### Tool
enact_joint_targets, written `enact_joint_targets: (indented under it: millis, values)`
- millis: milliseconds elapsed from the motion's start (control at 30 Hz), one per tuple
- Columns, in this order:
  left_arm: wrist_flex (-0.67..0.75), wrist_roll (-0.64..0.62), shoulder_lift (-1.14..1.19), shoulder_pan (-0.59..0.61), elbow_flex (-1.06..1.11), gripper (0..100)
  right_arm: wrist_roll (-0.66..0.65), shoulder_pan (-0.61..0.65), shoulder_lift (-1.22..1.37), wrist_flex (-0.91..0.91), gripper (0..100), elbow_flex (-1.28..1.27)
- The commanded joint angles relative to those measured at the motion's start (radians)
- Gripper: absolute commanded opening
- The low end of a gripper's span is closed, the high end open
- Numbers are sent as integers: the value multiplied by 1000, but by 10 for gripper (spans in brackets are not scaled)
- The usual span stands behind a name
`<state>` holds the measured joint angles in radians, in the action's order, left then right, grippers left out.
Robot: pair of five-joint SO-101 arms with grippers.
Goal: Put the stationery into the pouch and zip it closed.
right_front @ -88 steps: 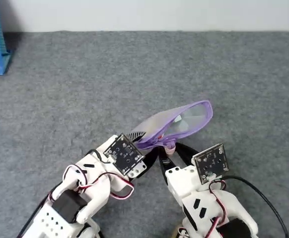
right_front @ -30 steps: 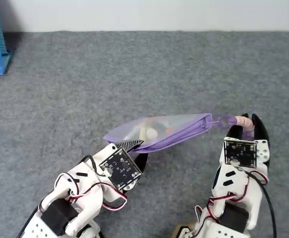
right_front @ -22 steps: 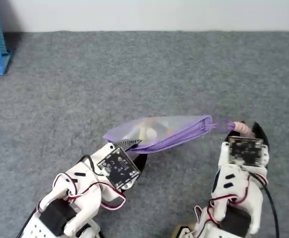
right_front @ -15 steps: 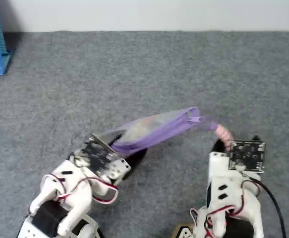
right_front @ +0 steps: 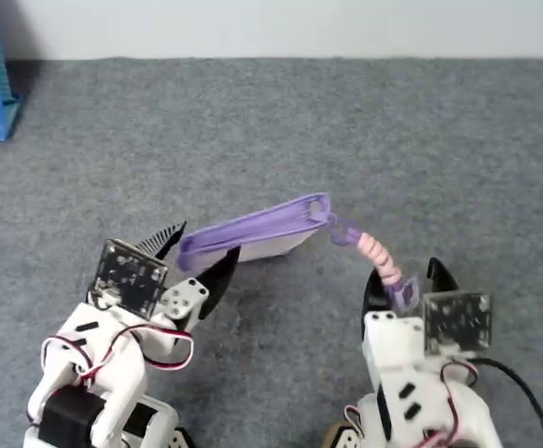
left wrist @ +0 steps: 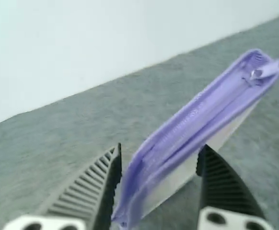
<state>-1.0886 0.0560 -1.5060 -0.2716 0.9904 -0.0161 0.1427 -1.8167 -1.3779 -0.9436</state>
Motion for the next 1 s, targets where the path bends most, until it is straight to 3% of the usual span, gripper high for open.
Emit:
enact_joint_targets:
  millis: [0,300,533,867,967]
  values:
    - [6,-9,-9,15,-114,246,41,93,4,-28,307,121]
    - [-37,-6,-9,110,-282,246,106,191,4,-16,285,241]
    - [-147,-6,-9,106,-375,246,152,286,4,-21,285,328]
    - [-273,17,-9,114,-371,242,150,282,4,-28,284,166]
    - [-313,17,-11,115,-371,204,149,213,4,-27,282,100]
